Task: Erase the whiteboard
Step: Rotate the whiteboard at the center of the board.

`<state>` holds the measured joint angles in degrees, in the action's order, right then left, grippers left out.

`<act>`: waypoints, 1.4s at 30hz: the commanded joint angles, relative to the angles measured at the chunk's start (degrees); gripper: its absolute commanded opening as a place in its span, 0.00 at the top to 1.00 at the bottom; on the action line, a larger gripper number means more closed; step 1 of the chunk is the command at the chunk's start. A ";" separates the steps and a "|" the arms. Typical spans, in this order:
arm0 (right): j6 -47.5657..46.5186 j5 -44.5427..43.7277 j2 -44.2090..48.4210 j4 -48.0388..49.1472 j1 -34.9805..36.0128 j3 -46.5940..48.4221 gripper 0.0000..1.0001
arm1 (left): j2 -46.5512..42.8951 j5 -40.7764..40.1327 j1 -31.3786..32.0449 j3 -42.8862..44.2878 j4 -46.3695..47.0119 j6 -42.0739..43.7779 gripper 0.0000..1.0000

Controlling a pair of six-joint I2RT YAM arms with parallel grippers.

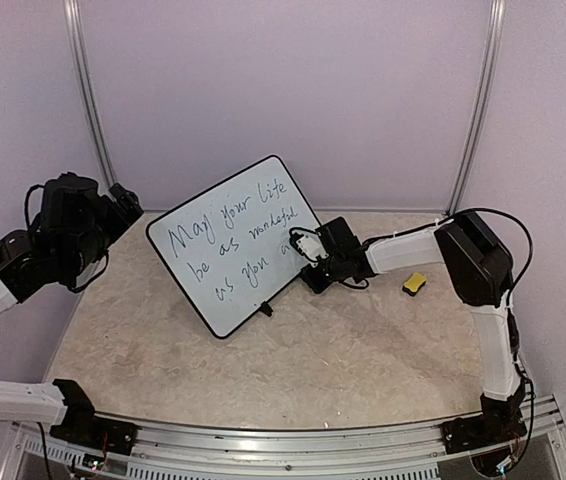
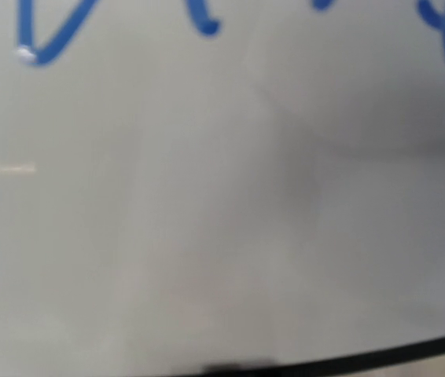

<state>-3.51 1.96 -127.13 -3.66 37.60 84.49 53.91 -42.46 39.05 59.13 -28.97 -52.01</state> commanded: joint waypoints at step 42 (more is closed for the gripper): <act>22.18 -25.09 25.19 -10.35 0.06 -28.54 0.00 | -1.43 0.04 0.42 -1.57 4.11 2.35 0.01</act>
<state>14.28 -19.90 -106.67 -4.16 37.23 57.63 52.66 -42.83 39.07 58.76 -26.48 -50.52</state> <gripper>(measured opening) 0.995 0.990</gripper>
